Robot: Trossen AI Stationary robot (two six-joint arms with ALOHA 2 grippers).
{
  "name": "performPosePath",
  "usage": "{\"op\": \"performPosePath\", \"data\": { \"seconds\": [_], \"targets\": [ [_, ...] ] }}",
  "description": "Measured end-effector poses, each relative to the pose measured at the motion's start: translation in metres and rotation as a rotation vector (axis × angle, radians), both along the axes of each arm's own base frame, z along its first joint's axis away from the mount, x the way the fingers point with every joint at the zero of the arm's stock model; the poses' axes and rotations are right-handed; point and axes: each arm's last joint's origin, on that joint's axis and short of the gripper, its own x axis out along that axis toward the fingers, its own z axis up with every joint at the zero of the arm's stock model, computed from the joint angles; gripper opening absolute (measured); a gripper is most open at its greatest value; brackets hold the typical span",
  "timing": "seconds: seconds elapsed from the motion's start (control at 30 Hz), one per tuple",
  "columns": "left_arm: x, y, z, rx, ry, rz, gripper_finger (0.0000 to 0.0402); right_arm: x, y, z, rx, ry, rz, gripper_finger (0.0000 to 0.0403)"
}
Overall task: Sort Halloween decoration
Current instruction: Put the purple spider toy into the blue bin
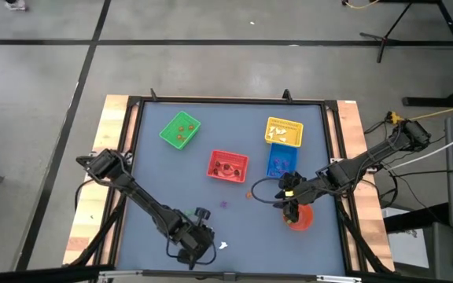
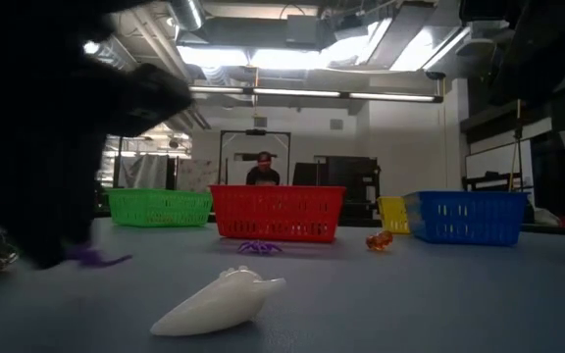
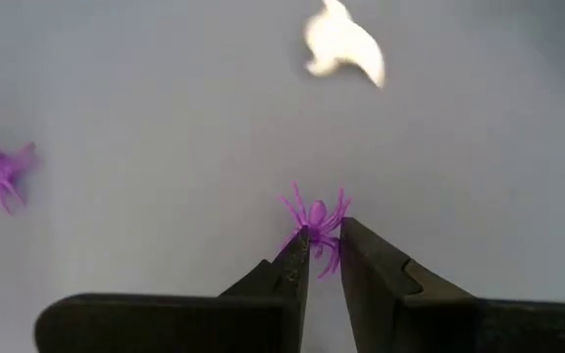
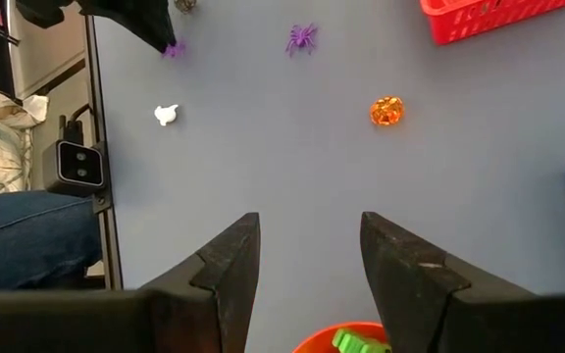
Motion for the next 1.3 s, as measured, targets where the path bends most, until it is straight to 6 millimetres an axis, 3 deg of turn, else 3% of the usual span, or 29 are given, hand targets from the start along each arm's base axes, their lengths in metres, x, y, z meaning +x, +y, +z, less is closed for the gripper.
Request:
{"op": "performPosePath", "data": {
  "seconds": [0.27,0.7,1.0,1.3],
  "targets": [
    [0.027,0.021,0.006,-0.066,-0.105,0.075,0.0040,0.000,0.000,0.000,0.004,0.001,0.002,0.0175],
    [0.077,0.071,0.027,-0.066,-0.410,0.051,0.0040,0.002,0.001,0.002,0.020,-0.019,-0.002,0.0175],
    [0.106,0.116,0.050,0.004,-0.680,0.047,0.0040,0.017,0.010,0.025,0.123,-0.308,0.039,0.0175],
    [0.125,0.168,0.065,0.005,-0.888,0.154,0.0040,0.026,0.014,0.051,0.112,-0.603,0.119,0.0175]
  ]
}}
